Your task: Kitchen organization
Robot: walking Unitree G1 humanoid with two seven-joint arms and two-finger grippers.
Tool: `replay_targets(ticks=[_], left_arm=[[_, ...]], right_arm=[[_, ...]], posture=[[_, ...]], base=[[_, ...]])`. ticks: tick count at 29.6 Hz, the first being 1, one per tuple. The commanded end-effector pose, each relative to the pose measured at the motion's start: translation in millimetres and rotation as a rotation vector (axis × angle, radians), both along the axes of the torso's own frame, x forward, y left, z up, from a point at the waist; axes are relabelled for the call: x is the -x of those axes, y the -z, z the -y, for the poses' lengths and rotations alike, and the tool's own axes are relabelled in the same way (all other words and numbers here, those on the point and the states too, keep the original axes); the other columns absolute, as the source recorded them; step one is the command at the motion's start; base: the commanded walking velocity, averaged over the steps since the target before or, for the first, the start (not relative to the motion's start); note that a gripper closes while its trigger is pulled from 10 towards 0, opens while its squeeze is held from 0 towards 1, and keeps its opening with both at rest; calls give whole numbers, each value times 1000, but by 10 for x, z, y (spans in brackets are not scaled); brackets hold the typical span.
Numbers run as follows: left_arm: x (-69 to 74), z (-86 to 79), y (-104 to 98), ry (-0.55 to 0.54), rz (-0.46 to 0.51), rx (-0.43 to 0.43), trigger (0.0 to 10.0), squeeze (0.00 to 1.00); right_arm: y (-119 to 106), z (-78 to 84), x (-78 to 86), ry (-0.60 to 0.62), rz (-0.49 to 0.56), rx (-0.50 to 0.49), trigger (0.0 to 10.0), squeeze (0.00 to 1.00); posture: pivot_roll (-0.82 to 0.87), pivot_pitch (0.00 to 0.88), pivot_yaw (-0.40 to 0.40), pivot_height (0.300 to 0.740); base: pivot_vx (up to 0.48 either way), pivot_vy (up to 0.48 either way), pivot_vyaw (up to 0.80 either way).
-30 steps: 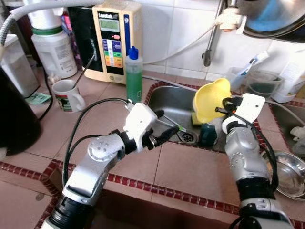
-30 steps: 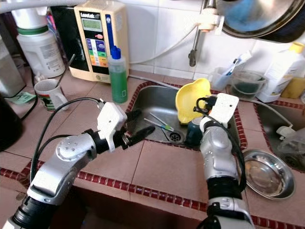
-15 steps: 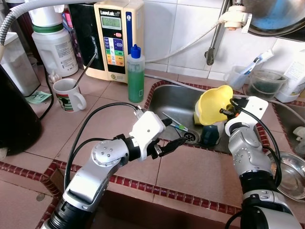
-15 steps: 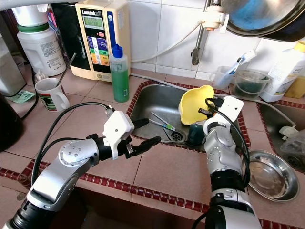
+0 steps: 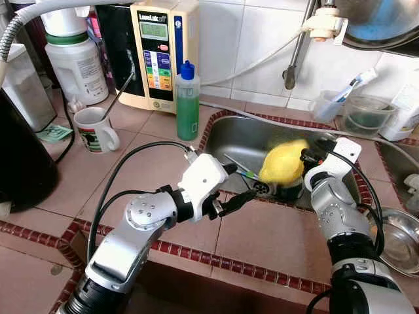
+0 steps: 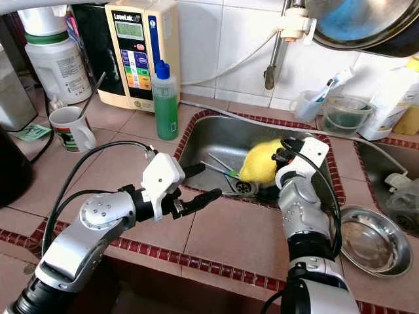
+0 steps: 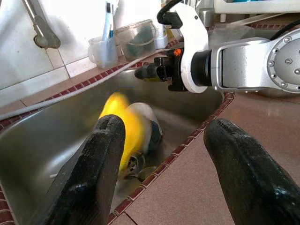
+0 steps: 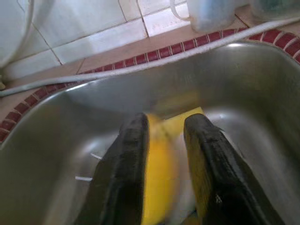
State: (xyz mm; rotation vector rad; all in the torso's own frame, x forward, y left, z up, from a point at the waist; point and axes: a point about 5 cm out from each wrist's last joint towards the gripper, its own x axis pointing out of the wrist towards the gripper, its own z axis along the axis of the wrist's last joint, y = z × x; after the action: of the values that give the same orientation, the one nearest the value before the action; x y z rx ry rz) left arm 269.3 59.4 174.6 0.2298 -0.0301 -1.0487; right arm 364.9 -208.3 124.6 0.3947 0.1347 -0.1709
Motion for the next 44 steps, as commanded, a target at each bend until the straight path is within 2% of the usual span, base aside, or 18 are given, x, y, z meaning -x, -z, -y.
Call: replay_targets(ticks=[1, 12, 13, 14, 15, 16, 21, 25, 27, 30, 36, 44], left_arm=[[-3, 19, -32, 9, 9, -9, 10000, 0], [-27, 11, -44, 0, 14, -7, 10000, 0], [-31, 7, -44, -5, 19, -5, 10000, 0], [-55, -10, -42, -27, 26, 4, 10000, 0], [-55, -10, -42, -27, 26, 4, 10000, 0], [-85, -27, -38, -53, 23, 16, 10000, 0], [-131, -62, -41, -98, 13, 51, 10000, 0], [-196, -119, -34, -166, 18, 89, 10000, 0], [-210, -129, -30, -180, 23, 88, 10000, 0], [-285, -190, 5, -274, 34, 121, 10000, 0], [-329, -262, 56, -347, 48, 156, 10000, 0], [-319, -274, 53, -357, 48, 212, 10000, 0]], right_arm=[[-111, -5, -42, -4, 38, -7, 10000, 1000], [-183, -31, -39, -32, 85, 28, 10000, 1000], [-220, -44, -29, -52, 121, 46, 10000, 1000], [-298, -71, 0, -85, 196, 107, 10000, 376], [-298, -71, 0, -85, 196, 107, 10000, 376], [-345, -84, 28, -89, 237, 164, 10000, 0], [-416, -133, 98, -112, 312, 234, 10000, 0], [-503, -245, 230, -141, 406, 332, 10000, 0], [-514, -263, 249, -146, 419, 345, 10000, 0], [-576, -366, 387, -161, 505, 381, 10000, 0], [-587, -465, 533, -167, 544, 399, 10000, 0], [-534, -547, 649, -191, 534, 400, 10000, 0]], posture=[[48, 0, -10, 740], [46, 0, -8, 740], [45, 0, -8, 740], [46, 0, -9, 740], [46, 0, -9, 740], [46, 0, -9, 740], [45, 0, -11, 740], [38, 0, -9, 740], [38, 0, -9, 740], [35, 0, -10, 740], [34, 0, -10, 740], [36, 0, -18, 740]], base=[[0, 0, 0], [0, 0, 0], [0, 0, 0], [0, 0, 0], [0, 0, 0], [0, 0, 0], [0, 0, 0], [0, 0, 0], [0, 0, 0], [0, 0, 0], [0, 0, 0], [0, -199, 0]])
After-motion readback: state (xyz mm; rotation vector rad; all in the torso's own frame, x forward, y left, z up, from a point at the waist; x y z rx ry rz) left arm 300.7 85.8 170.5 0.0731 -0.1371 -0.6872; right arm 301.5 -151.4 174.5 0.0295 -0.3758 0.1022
